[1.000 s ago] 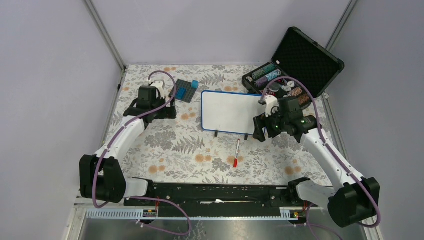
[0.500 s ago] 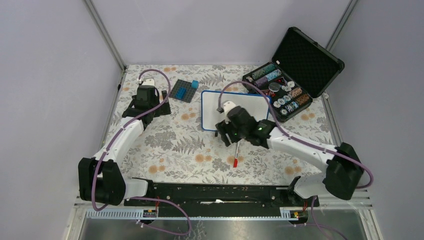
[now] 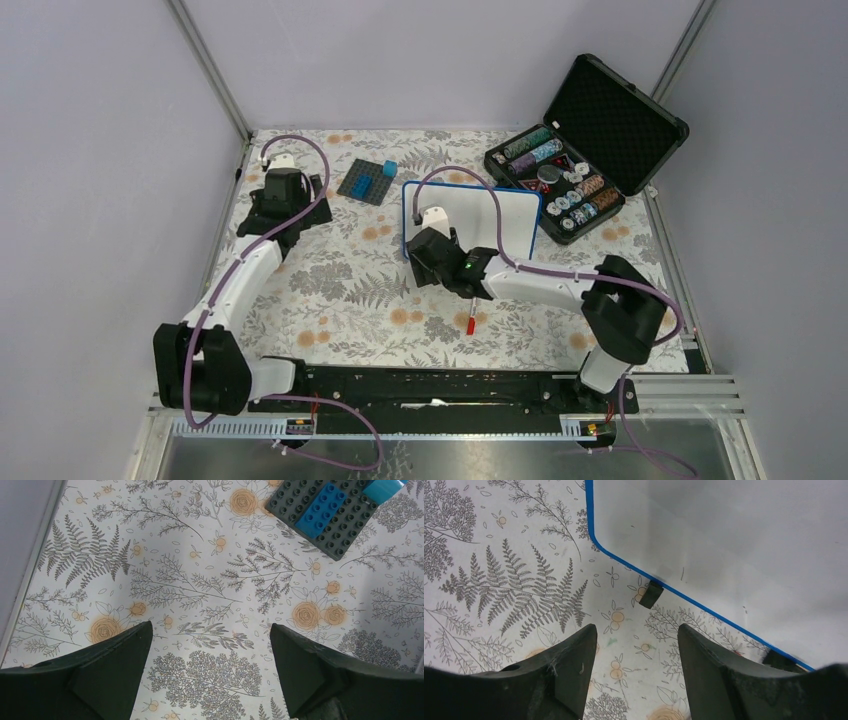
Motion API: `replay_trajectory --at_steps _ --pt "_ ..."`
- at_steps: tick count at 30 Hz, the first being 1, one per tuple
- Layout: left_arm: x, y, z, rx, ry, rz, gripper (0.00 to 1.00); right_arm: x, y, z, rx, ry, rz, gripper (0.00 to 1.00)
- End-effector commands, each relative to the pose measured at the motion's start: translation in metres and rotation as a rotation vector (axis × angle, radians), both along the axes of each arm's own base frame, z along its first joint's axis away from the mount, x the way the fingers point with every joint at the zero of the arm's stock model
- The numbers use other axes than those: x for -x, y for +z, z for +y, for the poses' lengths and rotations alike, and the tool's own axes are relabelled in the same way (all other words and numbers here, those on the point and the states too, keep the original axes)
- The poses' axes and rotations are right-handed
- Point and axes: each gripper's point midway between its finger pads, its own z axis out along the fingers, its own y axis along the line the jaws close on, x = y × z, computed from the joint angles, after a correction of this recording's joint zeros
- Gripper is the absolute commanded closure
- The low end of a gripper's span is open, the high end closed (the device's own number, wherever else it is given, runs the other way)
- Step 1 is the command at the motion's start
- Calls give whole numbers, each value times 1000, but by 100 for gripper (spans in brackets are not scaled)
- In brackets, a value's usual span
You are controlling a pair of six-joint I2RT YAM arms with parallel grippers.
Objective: Write a sentence on the whiteboard
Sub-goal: Adjust the whiteboard stand at the center of the board.
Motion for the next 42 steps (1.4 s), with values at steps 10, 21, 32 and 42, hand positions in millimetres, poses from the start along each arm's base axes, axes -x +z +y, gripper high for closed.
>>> replay_trajectory --at_steps 10,21,32,42 --pt "-8 51 4 33 45 -162 1 -26 -30 16 -6 -149 -37 39" --pt "-6 55 3 43 36 -178 1 -48 -49 15 33 -191 -75 45" --pt "-7 54 -1 50 11 -185 1 -59 -49 15 52 -143 -128 65" --pt "-10 51 -1 40 10 -171 1 -46 -58 11 80 -54 -102 80"
